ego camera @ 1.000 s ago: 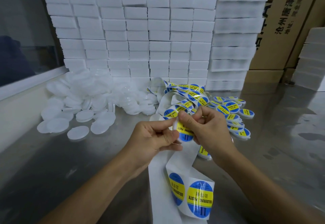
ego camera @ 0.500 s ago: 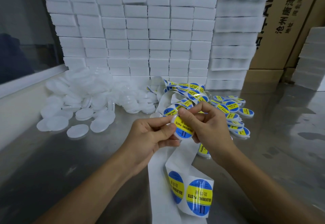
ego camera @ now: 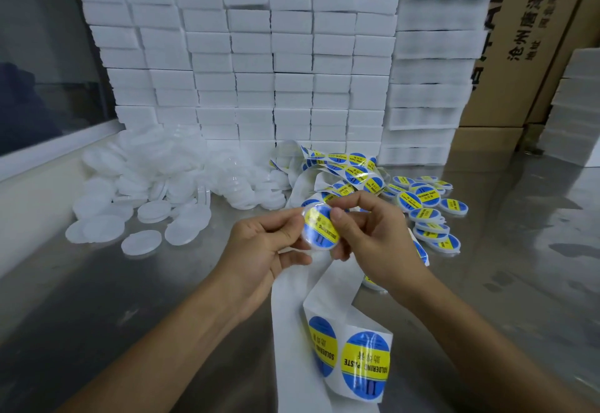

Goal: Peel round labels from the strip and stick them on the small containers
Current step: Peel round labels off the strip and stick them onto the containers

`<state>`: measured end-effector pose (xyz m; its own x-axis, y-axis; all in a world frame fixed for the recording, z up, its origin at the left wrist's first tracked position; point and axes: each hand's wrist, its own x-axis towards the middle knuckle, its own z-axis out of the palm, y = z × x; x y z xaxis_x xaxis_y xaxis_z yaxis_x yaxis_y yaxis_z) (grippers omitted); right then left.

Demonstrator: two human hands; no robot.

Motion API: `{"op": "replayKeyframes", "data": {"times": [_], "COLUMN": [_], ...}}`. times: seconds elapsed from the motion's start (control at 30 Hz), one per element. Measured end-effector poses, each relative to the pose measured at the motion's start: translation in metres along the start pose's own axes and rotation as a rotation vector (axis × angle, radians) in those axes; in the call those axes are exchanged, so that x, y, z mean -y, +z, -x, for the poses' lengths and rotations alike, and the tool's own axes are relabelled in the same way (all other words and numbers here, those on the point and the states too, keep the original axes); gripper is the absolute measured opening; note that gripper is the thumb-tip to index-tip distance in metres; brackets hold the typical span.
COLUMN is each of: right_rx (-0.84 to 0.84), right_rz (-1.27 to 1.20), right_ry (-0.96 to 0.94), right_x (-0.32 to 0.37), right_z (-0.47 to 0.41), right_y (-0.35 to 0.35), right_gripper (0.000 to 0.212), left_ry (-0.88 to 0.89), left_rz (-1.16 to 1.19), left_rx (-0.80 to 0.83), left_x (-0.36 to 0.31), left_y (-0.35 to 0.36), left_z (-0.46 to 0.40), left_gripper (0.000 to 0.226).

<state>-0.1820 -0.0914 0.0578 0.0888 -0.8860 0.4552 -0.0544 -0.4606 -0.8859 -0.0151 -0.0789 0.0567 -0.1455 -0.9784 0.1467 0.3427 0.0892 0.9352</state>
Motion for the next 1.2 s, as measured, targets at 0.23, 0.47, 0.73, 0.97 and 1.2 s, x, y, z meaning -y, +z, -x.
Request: {"op": "replayKeyframes", "data": {"times": [0.23,0.47,0.73,0.97,1.2], "right_rx": [0.01,0.018,-0.035,-0.364,-0.48], "right_rz": [0.161,0.579,0.602,0.841,0.979], "right_ry": [-0.038,-0.431,-0.238,-0.028,0.185], "right_x": [0.003,0.01,-0.005,-0.048,-0.07], "right_z": [0.004,0.008,-0.006,-0.022,-0.024], "right_y": [0.001,-0.005,-0.034,-0.096,-0.119], "right_gripper": [0.036,0.061,0.04,0.025,0.028], "left_ry": [0.003,0.032,0.294,-0.009,-0.103], "left_rz": [-0.018,-0.025,-0.579,-0.696,-0.492], "left_rx": [-0.117,-0.111,-0.453,-0.404,-0.338], "left_x": [0.0,-0.002,0.009,0.018,0.018], "left_y": [-0.003,0.0,-0.008,-0.023,-0.025], "left_z": [-0.002,0.0,-0.002,-0.009,-0.008], "left_gripper": [0.023,0.014,0.007,0.036,0.014]}}
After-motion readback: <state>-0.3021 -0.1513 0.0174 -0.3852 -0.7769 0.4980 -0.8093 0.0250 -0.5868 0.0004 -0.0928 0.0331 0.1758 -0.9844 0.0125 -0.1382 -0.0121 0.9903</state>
